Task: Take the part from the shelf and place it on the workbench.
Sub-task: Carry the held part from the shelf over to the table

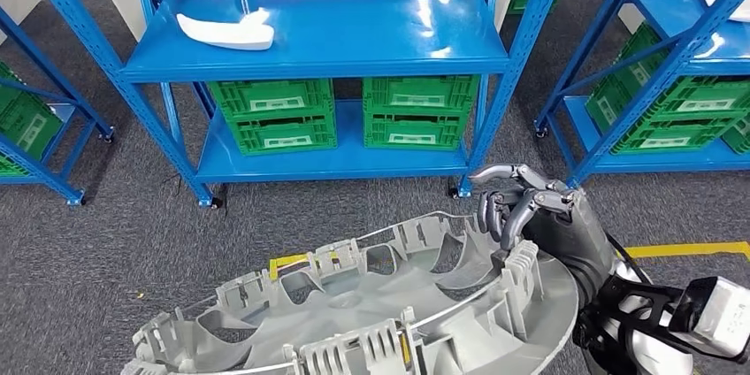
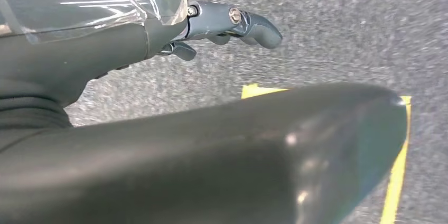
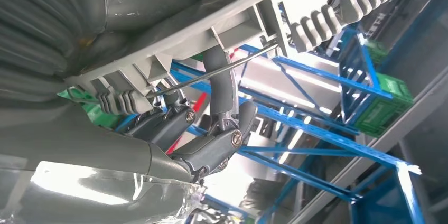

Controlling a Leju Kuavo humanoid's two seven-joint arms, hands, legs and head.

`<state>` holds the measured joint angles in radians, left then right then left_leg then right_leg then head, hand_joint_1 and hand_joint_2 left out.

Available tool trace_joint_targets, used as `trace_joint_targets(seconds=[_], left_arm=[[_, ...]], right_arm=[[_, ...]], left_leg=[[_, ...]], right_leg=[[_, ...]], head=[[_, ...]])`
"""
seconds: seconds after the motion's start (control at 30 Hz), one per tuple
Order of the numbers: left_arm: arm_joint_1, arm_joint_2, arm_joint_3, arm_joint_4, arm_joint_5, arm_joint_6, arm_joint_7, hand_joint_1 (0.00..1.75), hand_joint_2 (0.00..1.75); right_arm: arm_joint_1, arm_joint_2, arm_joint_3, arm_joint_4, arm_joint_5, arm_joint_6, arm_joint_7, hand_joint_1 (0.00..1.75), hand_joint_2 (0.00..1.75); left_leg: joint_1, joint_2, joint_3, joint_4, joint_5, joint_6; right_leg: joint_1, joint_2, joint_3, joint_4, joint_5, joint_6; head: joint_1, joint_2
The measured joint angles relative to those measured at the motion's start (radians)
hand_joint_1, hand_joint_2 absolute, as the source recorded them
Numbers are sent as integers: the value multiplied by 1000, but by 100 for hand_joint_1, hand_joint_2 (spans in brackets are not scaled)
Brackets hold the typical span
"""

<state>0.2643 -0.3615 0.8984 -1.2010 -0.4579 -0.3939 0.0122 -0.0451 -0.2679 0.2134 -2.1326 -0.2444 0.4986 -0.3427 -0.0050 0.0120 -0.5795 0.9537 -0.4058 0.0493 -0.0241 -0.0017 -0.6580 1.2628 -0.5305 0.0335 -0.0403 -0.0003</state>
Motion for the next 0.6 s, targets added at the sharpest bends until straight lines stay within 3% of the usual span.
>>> trace_joint_targets(seconds=[0.07, 0.13, 0.17, 0.23, 0.27, 0.3, 0.37, 0.4, 0.43, 0.47, 0.5, 0.53, 0.6], left_arm=[[0, 0, 0, -2, -15, -11, -2, 0, 0], [-1, 0, 2, -4, -28, -20, -6, 0, 0], [-1, 0, 4, -6, -33, -22, -8, 0, 0], [0, 1, 10, -8, -38, -24, -11, 0, 0], [2, 1, 12, -8, -39, -24, -12, 0, 0], [3, 1, 14, -8, -41, -24, -13, 0, 0], [3, 1, 15, -9, -43, -24, -15, 0, 0], [2, 1, 15, -9, -44, -24, -15, 0, 0], [1, 2, 16, -9, -43, -24, -16, 0, 0], [1, 2, 16, -10, -41, -23, -15, 0, 0], [1, 2, 16, -11, -37, -22, -14, 0, 0], [1, 2, 15, -14, -32, -21, -13, 0, 0], [1, 3, 14, -23, -21, -17, -10, 0, 0]], right_arm=[[4, 5, -5, -3, 6, -1, 0, 175, 175], [7, 8, -11, -9, 9, -1, 0, 175, 175], [9, 10, -14, -11, 9, 0, -1, 175, 175], [14, 13, -17, -13, 9, 0, -1, 175, 175], [16, 14, -18, -14, 10, 0, -1, 175, 175], [18, 15, -19, -14, 10, 0, -2, 175, 175], [21, 17, -20, -14, 10, 0, -6, 175, 175], [22, 17, -20, -14, 10, 0, -10, 175, 175], [23, 17, -20, -14, 9, -1, -15, 175, 175], [23, 17, -20, -14, 7, -1, -18, 175, 175], [24, 17, -20, -14, 5, -1, -21, 175, 175], [24, 17, -20, -14, 3, -1, -23, 175, 175], [23, 17, -20, -14, 1, -2, -23, 175, 175]], left_leg=[[-2, -1, -38, 20, 18, -6], [-5, -1, -62, 37, 33, -16], [-5, -1, -69, 41, 42, -22], [-1, -3, -78, 43, 51, -34], [2, -5, -85, 53, 33, -41], [5, -6, -93, 79, -4, -47], [11, -8, -116, 186, -112, -60], [14, -8, -125, 251, -151, -65], [16, -8, -127, 303, -166, -68], [17, -8, -116, 327, -155, -69], [18, -8, -88, 313, -129, -68], [18, -9, -42, 265, -104, -65], [15, -14, 70, 114, -101, -54]], right_leg=[[0, 0, 109, -120, 21, 8], [4, 0, 203, -260, -7, -5], [8, 0, 221, -295, -20, -14], [7, -1, 206, -302, -10, -30], [6, -2, 197, -301, 0, -38], [3, -3, 186, -301, 12, -45], [2, -4, 161, -300, 36, -52], [2, -5, 148, -299, 48, -52], [3, -4, 133, -297, 60, -50], [3, -4, 118, -294, 72, -48], [3, -4, 103, -291, 82, -45], [2, -3, 89, -287, 91, -42], [4, -2, 71, -281, 106, -33]], head=[[0, 0], [-2, 0], [-2, 0], [-3, 0], [-4, 0], [-6, 0], [-10, 0], [-10, 0], [-10, 0], [-10, 0], [-11, 0], [-11, 0], [-10, 0]])
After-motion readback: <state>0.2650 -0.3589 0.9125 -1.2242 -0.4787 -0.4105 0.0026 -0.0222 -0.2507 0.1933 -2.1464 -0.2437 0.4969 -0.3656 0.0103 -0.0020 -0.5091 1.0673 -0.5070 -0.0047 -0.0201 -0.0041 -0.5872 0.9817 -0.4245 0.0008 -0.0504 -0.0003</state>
